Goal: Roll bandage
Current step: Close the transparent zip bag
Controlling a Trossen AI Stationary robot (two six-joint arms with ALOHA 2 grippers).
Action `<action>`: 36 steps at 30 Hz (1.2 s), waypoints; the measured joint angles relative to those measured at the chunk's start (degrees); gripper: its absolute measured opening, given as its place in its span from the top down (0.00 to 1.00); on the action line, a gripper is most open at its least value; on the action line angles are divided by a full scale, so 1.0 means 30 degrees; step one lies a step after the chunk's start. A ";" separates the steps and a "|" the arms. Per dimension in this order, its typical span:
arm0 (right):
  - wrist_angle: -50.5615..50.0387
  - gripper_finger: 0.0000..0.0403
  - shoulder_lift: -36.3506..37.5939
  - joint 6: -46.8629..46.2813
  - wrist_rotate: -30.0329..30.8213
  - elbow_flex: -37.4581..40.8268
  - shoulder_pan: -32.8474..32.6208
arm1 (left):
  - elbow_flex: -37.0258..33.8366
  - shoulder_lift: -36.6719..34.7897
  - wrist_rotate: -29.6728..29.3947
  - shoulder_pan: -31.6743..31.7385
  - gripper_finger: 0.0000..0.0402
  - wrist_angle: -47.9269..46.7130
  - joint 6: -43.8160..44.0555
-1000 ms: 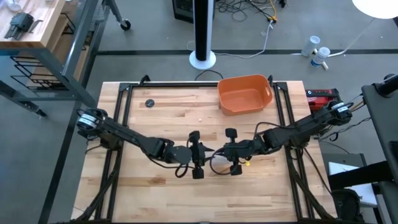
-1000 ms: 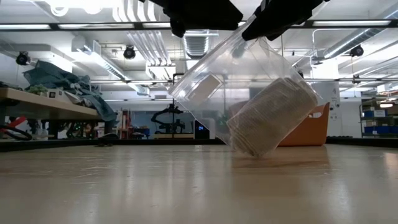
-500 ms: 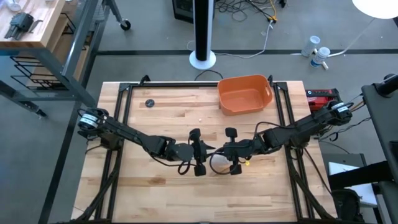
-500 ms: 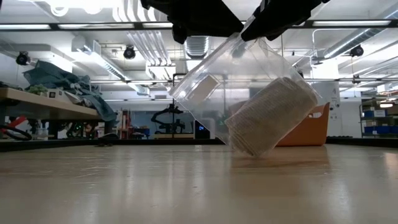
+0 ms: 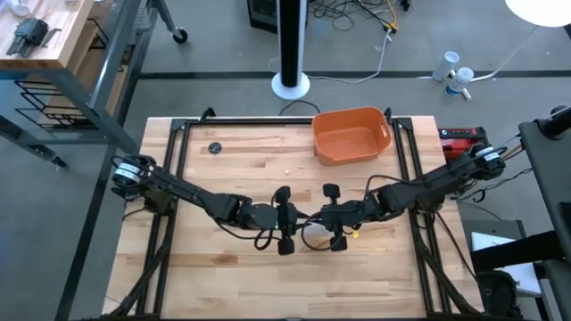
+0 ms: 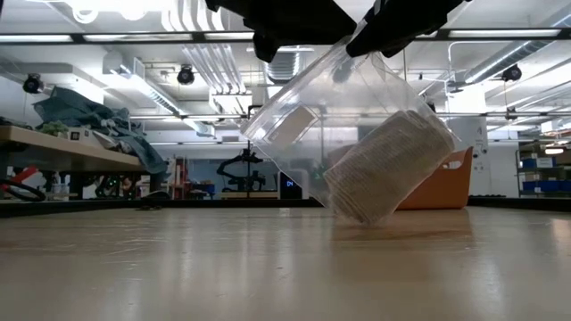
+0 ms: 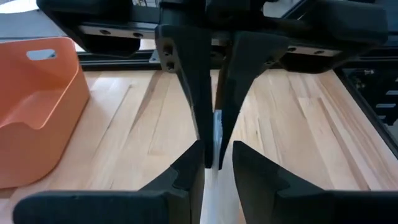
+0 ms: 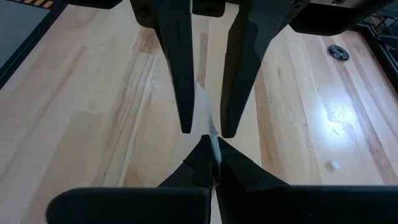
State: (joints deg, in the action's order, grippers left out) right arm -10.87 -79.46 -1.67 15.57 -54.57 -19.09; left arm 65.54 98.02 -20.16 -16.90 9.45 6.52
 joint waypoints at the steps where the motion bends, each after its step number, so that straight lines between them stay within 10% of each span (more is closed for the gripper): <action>1: 0.0005 1.00 0.0000 0.0000 -0.0005 0.0000 0.0000 | 0.0000 0.0000 -0.0007 0.0035 0.82 -0.0014 0.0000; 36: -0.0315 1.00 -0.0022 -0.0057 -0.0034 0.0124 0.0000 | -0.0007 0.0794 -0.0109 0.0202 0.91 0.0231 -0.1003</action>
State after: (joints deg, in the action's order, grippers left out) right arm -11.82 -79.53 -1.84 15.47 -54.19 -19.09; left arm 65.52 100.40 -20.49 -16.29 10.15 3.52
